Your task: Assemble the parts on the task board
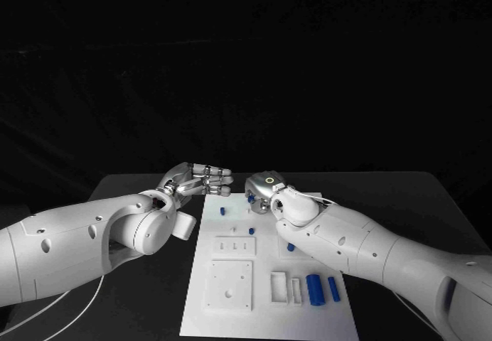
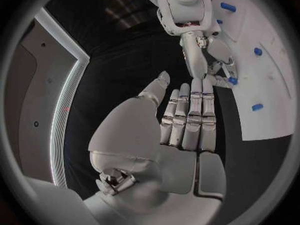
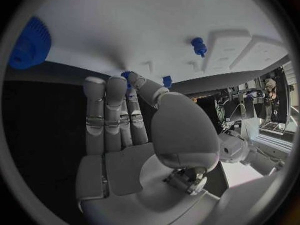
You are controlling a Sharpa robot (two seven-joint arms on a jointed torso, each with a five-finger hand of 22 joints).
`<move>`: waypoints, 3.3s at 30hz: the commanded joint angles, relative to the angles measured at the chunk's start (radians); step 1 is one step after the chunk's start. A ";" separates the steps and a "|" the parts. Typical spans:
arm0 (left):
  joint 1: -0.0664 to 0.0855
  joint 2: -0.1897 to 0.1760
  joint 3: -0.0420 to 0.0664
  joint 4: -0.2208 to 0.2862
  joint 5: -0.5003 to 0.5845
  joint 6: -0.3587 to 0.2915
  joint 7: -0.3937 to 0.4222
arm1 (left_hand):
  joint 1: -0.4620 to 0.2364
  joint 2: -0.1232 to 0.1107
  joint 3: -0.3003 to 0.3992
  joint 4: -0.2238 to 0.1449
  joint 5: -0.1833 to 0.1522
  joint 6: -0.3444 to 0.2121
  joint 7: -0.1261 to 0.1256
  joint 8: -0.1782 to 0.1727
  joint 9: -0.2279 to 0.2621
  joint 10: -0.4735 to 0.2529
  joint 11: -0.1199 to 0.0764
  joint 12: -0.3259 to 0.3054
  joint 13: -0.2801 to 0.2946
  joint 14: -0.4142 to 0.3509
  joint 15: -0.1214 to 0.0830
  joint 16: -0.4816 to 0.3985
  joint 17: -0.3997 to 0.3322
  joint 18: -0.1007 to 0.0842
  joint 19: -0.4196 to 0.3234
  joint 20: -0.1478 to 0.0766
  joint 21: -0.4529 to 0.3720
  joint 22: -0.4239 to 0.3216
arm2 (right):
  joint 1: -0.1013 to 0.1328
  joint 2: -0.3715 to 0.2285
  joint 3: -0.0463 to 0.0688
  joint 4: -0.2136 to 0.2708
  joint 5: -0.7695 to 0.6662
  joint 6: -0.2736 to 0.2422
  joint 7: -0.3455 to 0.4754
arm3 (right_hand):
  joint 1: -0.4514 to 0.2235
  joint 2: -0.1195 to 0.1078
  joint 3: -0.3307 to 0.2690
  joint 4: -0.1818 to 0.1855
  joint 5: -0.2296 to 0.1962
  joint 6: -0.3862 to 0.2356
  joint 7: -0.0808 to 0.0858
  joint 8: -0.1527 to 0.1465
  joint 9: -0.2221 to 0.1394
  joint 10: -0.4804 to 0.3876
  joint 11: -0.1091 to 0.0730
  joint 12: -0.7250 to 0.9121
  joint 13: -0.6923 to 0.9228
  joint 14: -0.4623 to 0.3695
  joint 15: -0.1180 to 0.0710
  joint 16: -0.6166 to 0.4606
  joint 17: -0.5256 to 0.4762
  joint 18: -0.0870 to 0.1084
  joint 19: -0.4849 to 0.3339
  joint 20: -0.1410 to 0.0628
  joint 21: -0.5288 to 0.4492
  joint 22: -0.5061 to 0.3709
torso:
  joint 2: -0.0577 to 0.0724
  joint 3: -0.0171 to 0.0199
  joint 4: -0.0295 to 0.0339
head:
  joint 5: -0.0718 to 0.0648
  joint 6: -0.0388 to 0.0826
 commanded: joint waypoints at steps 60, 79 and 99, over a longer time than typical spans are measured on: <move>0.029 -0.105 0.004 -0.071 -0.025 0.106 0.063 | -0.010 -0.002 -0.019 -0.029 0.001 -0.008 0.003 0.002 0.002 0.008 0.000 0.003 0.002 -0.003 0.002 -0.003 -0.001 -0.019 -0.004 -0.001 -0.002 -0.018 | 0.008 -0.310 0.113 0.174 0.288 0.236 0.058 | 0.017 -0.035 -0.463 0.187 0.176 -0.196 0.010 0.004 -0.003 0.090 -0.052 1.088 1.254 0.006 -0.031 0.225 0.553 -0.028 0.032 -0.020 0.550 0.141 | -0.015 -0.0006 -0.0313 | 0.019 0.003; 0.029 -0.100 0.003 -0.075 -0.034 0.107 0.055 | -0.012 0.001 -0.018 -0.033 0.001 -0.009 0.003 0.002 0.002 0.008 0.000 0.003 0.002 -0.002 0.001 -0.003 -0.001 -0.019 -0.004 -0.002 0.000 -0.018 | 0.000 -0.258 0.106 0.115 0.279 0.172 0.047 | 0.012 -0.029 -0.420 0.173 0.143 -0.241 0.015 0.002 -0.006 0.083 -0.049 1.071 1.250 0.006 -0.029 0.215 0.552 -0.025 0.027 -0.018 0.547 0.139 | -0.012 0.0083 -0.0246 | 0.032 0.003; 0.029 -0.098 0.003 -0.071 -0.038 0.098 0.057 | -0.012 0.001 -0.018 -0.033 0.001 -0.009 0.003 0.002 0.002 0.008 0.000 0.003 0.002 -0.002 0.001 -0.003 -0.001 -0.019 -0.004 -0.002 0.000 -0.018 | -0.003 -0.243 0.094 0.091 0.268 0.228 0.042 | 0.001 -0.023 -0.386 0.145 0.175 -0.213 0.012 0.003 -0.005 0.084 -0.052 1.073 1.253 0.008 -0.029 0.213 0.555 -0.027 0.026 -0.018 0.549 0.139 | -0.011 0.0085 -0.0240 | 0.032 0.000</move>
